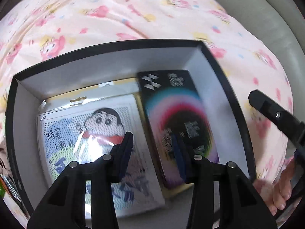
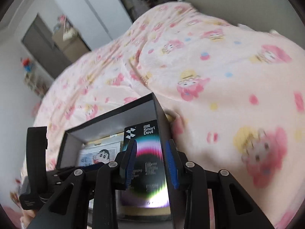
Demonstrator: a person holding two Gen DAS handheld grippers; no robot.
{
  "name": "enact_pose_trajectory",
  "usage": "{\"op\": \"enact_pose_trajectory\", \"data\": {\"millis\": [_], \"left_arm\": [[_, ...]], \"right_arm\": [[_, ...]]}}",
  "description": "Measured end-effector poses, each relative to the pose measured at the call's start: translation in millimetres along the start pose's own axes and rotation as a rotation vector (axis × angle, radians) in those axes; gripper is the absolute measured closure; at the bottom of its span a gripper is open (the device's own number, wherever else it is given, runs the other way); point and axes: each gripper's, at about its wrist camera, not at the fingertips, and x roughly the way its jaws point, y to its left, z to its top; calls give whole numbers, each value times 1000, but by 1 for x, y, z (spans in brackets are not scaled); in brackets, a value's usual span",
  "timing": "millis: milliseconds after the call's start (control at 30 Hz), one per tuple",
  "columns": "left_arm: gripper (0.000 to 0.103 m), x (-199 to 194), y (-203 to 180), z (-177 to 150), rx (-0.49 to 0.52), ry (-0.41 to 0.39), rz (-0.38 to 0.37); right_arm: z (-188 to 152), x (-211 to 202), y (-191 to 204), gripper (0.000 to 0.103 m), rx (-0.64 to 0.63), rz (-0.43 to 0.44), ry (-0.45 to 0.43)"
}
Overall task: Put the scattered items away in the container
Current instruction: 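Lower the Smart Devil box beside the Shin-chan package and open the right gripper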
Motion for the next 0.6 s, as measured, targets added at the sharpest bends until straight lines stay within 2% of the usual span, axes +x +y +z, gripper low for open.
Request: {"op": "enact_pose_trajectory", "data": {"millis": [100,167,233,267,400,500,600], "left_arm": [[61,8,3,22,-53,-14,-31],[61,16,2,38,-63,-31,-8],[61,26,0,54,-58,-27,7],[61,30,0,59,-53,-24,15],[65,49,4,83,-60,2,36],[68,67,1,88,-77,30,17],[73,65,0,80,-71,42,0]], "right_arm": [[17,23,0,75,-18,-28,24],[19,30,-3,75,-9,-65,-2],[17,36,-10,75,-17,-147,-22],[15,36,-14,75,-14,-150,-27],[15,37,-28,74,36,-54,-5],[12,48,-30,74,59,1,69],[9,50,-20,74,17,-10,78]]}}
